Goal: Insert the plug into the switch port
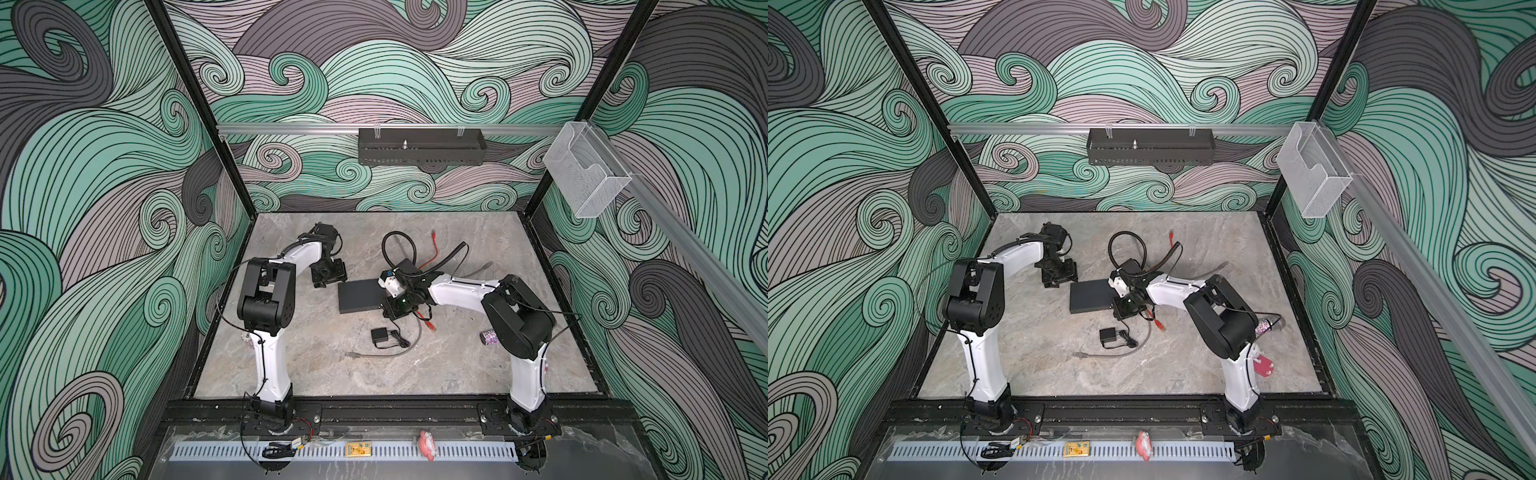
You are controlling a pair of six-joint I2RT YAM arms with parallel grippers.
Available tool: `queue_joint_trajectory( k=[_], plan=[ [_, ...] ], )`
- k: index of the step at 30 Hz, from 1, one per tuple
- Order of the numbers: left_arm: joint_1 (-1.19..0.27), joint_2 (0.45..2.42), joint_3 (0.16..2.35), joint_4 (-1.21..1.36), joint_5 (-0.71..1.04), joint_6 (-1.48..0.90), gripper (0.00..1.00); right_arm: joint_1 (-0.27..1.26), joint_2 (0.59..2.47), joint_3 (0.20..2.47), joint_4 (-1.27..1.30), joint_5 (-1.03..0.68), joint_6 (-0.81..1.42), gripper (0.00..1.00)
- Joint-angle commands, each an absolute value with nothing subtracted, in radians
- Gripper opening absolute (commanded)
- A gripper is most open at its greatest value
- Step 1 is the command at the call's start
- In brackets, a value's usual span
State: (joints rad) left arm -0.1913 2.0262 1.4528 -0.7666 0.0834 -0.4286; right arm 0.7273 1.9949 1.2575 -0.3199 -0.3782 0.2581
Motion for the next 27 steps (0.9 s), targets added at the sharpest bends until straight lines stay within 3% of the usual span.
queue_joint_trajectory(
  k=[1,13,21,27],
  plan=[
    [-0.184,1.974,1.421,-0.836,0.095,-0.411,0.68,0.715,2.028,1.325,-0.374,-0.324,0.199,0.03],
    [-0.193,1.791,1.253,-0.819,0.139,-0.412,0.67,0.706,2.055,1.444,-0.518,-0.273,0.021,0.03],
    [-0.191,1.833,1.377,-0.860,0.079,-0.380,0.67,0.706,1.962,1.337,-0.600,-0.282,-0.051,0.03],
    [-0.192,1.878,1.429,-0.828,0.078,-0.384,0.67,0.705,2.028,1.398,-0.630,-0.386,-0.019,0.03]
  ],
)
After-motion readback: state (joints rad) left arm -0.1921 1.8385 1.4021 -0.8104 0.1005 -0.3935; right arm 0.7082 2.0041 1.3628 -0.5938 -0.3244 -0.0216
